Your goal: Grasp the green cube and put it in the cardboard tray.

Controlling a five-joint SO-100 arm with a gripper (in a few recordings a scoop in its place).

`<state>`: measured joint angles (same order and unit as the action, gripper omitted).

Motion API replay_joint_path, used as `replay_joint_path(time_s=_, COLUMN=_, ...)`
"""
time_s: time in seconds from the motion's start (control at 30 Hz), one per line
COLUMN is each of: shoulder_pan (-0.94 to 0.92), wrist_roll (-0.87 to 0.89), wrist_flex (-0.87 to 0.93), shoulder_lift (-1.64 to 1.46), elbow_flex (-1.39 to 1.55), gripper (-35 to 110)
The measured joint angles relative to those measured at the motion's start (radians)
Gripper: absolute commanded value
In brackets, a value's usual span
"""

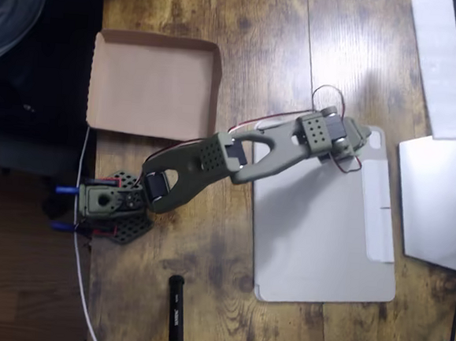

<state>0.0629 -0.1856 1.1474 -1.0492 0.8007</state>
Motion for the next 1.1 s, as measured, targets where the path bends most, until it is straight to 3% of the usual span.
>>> replay_joint_path(time_s=0.8, shoulder_pan=0.032, wrist_roll=0.002, wrist_flex=-0.17, shoulder_lift=0.029, elbow_flex=0.112, gripper=34)
replay_joint_path(time_s=1.1, shoulder_pan=0.006, wrist_roll=-0.054, wrist_flex=-0.268, shoulder_lift=0.023, elbow_flex=0.199, gripper=13)
